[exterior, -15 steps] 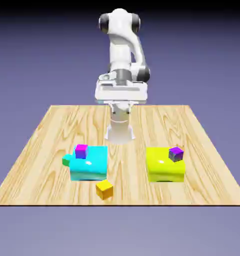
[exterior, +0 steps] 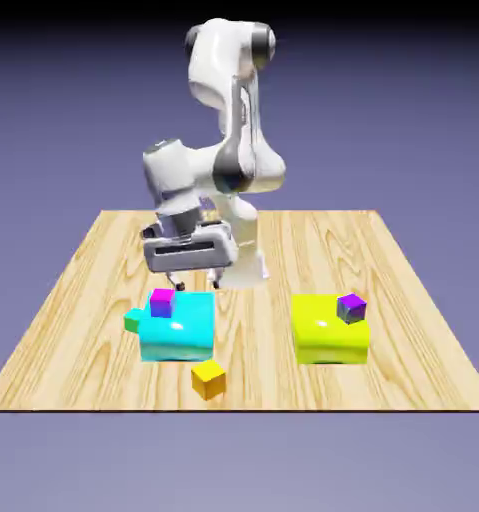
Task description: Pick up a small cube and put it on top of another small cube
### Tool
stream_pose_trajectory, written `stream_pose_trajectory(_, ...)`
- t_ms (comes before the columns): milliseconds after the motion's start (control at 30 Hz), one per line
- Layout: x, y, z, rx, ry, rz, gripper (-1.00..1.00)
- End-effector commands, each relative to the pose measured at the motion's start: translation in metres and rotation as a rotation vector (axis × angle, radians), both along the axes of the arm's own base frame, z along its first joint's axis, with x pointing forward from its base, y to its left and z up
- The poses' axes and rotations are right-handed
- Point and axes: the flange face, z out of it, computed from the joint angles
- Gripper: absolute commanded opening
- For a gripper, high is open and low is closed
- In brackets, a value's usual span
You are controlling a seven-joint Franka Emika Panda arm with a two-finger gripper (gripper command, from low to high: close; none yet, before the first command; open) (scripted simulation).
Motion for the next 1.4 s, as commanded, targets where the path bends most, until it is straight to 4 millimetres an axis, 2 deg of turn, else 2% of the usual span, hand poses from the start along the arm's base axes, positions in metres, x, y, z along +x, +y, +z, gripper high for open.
stream_pose_trajectory(0,0.002,-0.005,-0.008,0.038,0.035,-0.023,0.0)
stream_pose_trajectory(233,0.001,-0.063,-0.051,0.299,0.224,-0.223,0.0)
stream_pose_trajectory(267,-0.005,-0.074,-0.061,0.333,0.255,-0.258,0.0)
stream_pose_trajectory(433,-0.038,-0.128,-0.104,0.501,0.385,-0.434,0.0)
stream_pose_trajectory(633,-0.084,-0.187,-0.14,0.686,0.472,-0.63,0.0)
stream_pose_trajectory(833,-0.131,-0.24,-0.158,0.842,0.5,-0.795,0.0)
stream_pose_trajectory(1033,-0.175,-0.285,-0.164,0.964,0.491,-0.915,0.0)
stream_pose_trajectory(1067,-0.185,-0.285,-0.174,0.986,0.505,-0.932,0.0)
stream_pose_trajectory(1167,-0.235,-0.258,-0.234,1.078,0.605,-0.997,0.0)
stream_pose_trajectory(1200,-0.252,-0.254,-0.241,1.118,0.624,-1.033,0.0)
stream_pose_trajectory(1233,-0.26,-0.256,-0.239,1.14,0.627,-1.057,0.0)
stream_pose_trajectory(1267,-0.26,-0.256,-0.239,1.14,0.627,-1.057,0.0)
stream_pose_trajectory(1333,-0.24,-0.218,-0.271,1.141,0.627,-1.056,0.0)
stream_pose_trajectory(1367,-0.238,-0.214,-0.274,1.141,0.628,-1.057,0.0)
